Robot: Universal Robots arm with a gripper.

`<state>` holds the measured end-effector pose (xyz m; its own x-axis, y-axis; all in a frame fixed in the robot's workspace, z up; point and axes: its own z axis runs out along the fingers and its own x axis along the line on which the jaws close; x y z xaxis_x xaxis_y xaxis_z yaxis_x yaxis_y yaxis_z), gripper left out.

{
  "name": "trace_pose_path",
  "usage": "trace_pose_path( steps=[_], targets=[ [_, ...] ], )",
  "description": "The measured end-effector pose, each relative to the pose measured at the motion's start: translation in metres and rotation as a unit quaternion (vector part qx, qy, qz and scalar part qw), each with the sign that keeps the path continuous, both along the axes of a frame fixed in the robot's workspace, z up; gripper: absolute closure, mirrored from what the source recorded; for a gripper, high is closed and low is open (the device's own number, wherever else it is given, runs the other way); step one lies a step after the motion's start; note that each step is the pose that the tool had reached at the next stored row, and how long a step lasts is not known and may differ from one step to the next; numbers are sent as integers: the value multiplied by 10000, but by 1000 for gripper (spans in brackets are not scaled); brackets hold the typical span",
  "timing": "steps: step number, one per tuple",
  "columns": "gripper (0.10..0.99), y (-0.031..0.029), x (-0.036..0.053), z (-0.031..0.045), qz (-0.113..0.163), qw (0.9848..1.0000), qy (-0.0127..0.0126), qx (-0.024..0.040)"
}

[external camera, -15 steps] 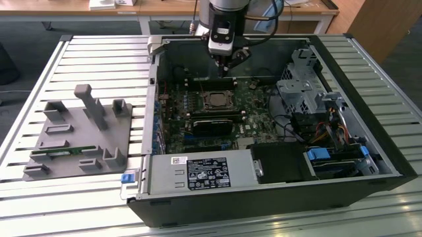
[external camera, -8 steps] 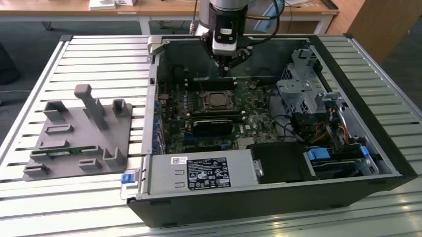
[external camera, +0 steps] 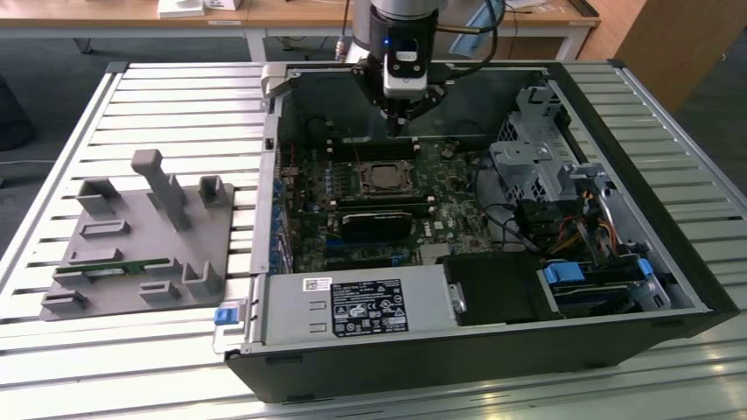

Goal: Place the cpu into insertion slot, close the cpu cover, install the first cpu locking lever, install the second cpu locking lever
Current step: 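Install the first cpu locking lever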

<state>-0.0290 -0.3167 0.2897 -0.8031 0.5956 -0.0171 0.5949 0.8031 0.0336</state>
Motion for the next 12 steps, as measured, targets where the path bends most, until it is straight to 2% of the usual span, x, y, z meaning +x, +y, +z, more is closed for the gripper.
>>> trace_pose_path(
  steps=[6,12],
  targets=[
    [980,0,0,0,313,9995,0,0],
    [980,0,0,0,602,9982,0,0]
  ],
)
